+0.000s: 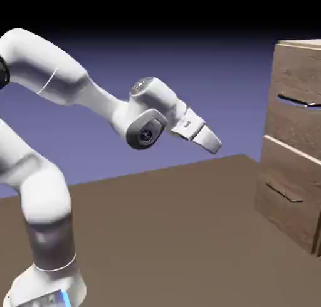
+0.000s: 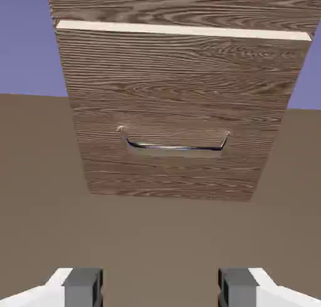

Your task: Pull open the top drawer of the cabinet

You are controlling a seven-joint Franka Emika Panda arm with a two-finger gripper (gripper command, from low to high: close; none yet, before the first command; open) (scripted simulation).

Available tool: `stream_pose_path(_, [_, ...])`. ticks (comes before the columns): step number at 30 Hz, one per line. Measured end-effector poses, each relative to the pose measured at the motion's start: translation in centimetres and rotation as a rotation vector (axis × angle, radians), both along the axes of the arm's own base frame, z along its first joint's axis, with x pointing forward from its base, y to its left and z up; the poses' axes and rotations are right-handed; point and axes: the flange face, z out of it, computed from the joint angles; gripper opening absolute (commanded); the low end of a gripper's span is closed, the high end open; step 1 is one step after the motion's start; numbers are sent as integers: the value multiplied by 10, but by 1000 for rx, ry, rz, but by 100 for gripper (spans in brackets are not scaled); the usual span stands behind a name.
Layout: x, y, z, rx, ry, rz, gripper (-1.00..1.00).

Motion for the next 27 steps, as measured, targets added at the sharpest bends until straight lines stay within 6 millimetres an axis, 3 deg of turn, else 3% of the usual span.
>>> stream_pose_path(14, [33, -35, 53, 194, -99, -256, 0])
stream_pose_path(27, [66, -43, 67, 444, -195, -398, 0])
